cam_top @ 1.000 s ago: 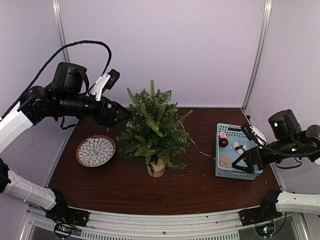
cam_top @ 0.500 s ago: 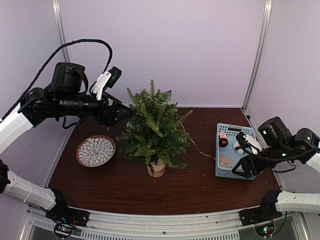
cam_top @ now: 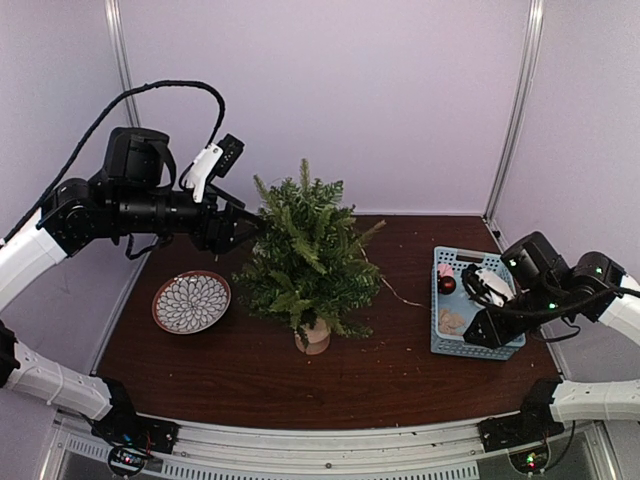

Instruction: Decorate the small christmas tree

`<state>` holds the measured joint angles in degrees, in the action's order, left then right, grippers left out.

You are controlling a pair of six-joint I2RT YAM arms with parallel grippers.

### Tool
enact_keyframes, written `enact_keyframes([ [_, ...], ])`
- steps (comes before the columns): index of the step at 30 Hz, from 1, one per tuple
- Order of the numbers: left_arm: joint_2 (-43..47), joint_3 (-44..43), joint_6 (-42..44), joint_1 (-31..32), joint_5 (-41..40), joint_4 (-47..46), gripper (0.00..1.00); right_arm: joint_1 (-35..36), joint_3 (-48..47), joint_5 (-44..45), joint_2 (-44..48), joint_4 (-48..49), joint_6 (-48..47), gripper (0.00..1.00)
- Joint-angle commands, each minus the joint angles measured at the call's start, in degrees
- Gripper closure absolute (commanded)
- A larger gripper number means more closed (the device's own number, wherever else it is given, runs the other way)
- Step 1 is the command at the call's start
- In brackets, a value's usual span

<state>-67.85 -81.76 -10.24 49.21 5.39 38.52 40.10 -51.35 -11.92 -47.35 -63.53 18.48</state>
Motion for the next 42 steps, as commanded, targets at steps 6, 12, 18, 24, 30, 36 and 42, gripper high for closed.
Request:
enact_keyframes([
  [6,1.32,-0.49,2.43,-0.17,-0.25,-3.34,0.31,-0.13,-4.17,-3.12,2.07,1.25,-1.78,1.0],
  [12,-0.1,-3.97,5.38,-0.17,0.9,-1.55,0.33,0.2,-14.77,-7.26,1.48,-3.37,-4.95,1.0],
  [18,-0.44,-7.03,9.35,0.46,2.74,-1.56,0.33,1.21,-24.47,-11.38,-2.48,-8.73,-7.46,1.0],
  [24,-2.73,-13.17,18.45,5.61,0.11,-0.57,0.34,4.72,-33.02,-13.71,-7.92,-11.83,-10.17,1.0],
  [30,-10.16,-22.59,29.71,14.85,-3.57,4.6,0.38,12.61,-41.48,-10.46,-14.63,-13.68,-12.63,1.0],
  [36,-15.62,-28.75,34.02,18.82,-2.06,4.44,0.46,18.95,-47.62,-6.81,-20.49,-13.86,-13.63,1.0],
  [42,-20.13,-32.15,38.05,22.02,-2.1,4.93,0.54,22.76,-49.98,-4.68,-23.26,-11.92,-12.78,1.0],
])
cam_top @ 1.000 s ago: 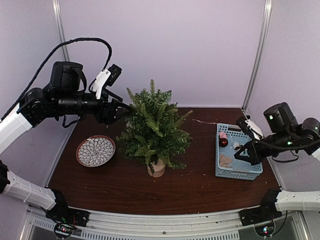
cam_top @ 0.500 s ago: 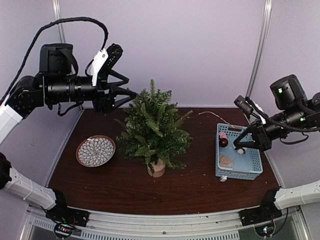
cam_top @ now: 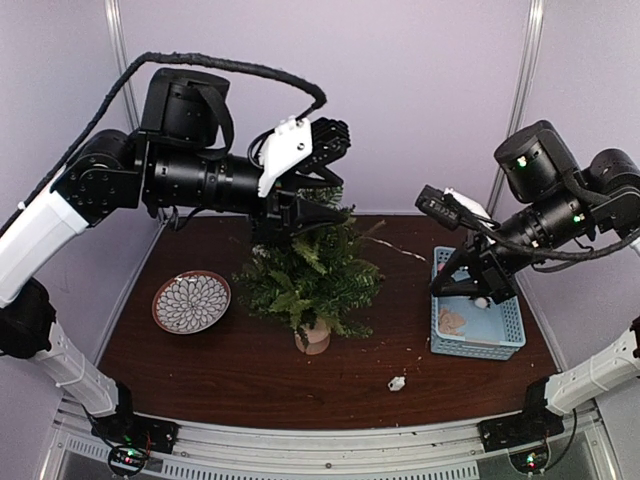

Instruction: Decorate the small christmas tree

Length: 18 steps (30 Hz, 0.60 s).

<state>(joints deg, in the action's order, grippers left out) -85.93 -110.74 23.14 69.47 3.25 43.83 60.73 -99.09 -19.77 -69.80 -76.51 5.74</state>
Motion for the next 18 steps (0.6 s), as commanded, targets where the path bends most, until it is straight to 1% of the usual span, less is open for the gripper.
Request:
enact_keyframes([
  [1,-2.81,-3.76,5.32,2.06,0.13,0.19,0.56,2.79,-2.55,3.33,-1.04,1.54,0.24,1.0],
  [8,-5.55,-5.28,7.89,4.12,1.22,3.37,0.67,5.16,-4.67,5.16,-3.25,2.31,0.3,1.0],
  [13,-6.46,-5.57,8.73,5.23,1.0,3.96,0.71,5.49,-5.83,4.9,-4.34,3.03,-0.5,1.0],
  [18,-8.05,-6.37,10.53,6.96,-1.21,4.65,0.72,6.35,-6.81,4.57,-5.32,3.5,-0.85,1.0],
])
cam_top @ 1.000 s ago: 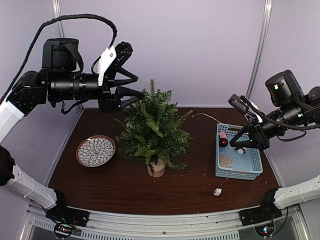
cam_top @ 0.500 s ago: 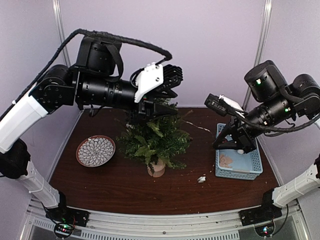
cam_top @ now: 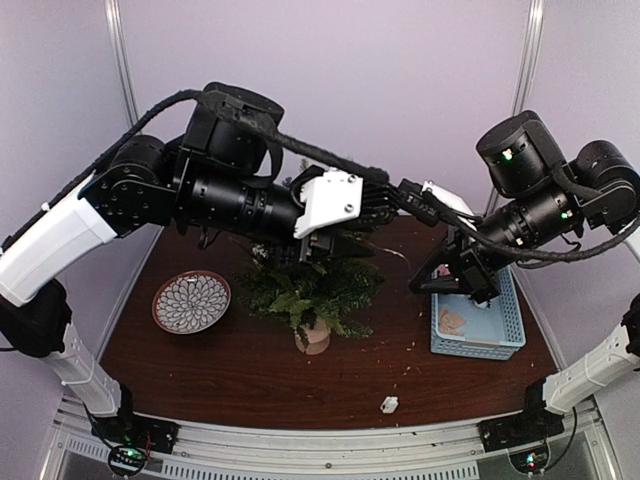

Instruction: Decorate the small christmas tree

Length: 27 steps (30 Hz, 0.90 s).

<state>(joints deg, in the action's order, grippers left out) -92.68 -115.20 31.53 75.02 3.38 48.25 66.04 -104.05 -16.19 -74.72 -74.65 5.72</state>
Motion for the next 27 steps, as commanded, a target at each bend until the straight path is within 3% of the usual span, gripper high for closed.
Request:
enact_keyframes([
  [1,-1.57,-2.02,2.28,1.62,-1.6,0.28,0.73,1.22,-1.86,1.02,-0.49,1.75,-0.87,1.0],
  [8,-2.59,-2.74,3.12,2.5,-2.16,1.28,0.8,2.78,-1.59,1.15,-1.0,2.78,-0.86,1.0],
  [13,-2.76,-2.74,3.84,3.05,-2.5,1.96,1.0,2.96,-1.13,1.39,-0.82,3.74,-0.6,1.0],
  [27,-1.15,-0.16,1.38,2.94,-7.65,-2.57,1.0,2.96,10.09,5.21,5.64,14.86,-0.13,1.0],
])
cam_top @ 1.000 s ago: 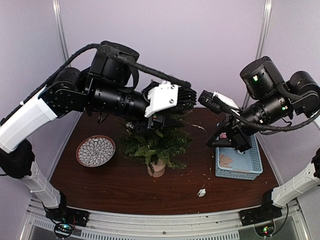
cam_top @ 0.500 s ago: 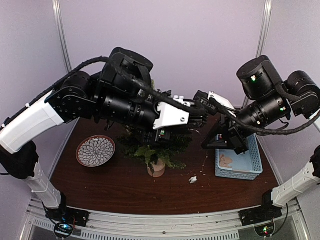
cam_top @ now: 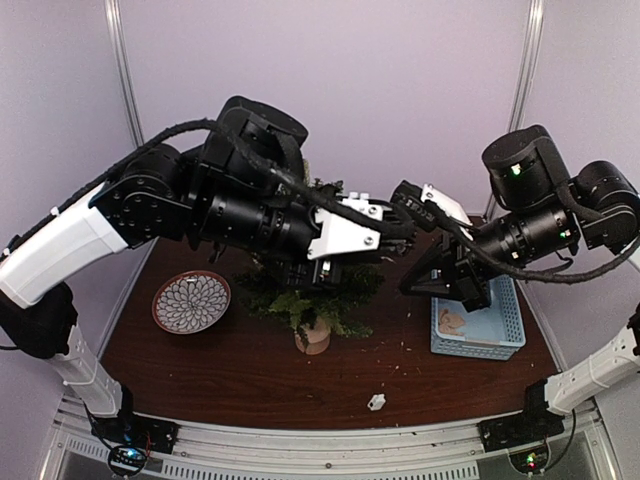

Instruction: Decorate the small christmas tree

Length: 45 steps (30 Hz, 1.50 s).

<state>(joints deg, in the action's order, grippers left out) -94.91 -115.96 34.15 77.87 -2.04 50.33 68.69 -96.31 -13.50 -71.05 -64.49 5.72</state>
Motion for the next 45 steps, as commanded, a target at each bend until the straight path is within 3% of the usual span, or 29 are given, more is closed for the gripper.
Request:
enact_keyframes([
  [1,1.16,0.71,-1.44,0.05,-2.26,-4.89,1.0,0.29,2.83,2.71,2.23,5.37,-0.08,1.0],
  [34,1.51,1.97,-7.59,-1.93,-1.91,-9.17,1.0,0.29,12.71,8.26,8.56,15.86,1.4,0.89],
  [45,1.32,1.88,-8.03,-3.14,-1.18,-10.13,1.0,0.23,15.23,10.83,10.82,17.72,2.12,0.54],
])
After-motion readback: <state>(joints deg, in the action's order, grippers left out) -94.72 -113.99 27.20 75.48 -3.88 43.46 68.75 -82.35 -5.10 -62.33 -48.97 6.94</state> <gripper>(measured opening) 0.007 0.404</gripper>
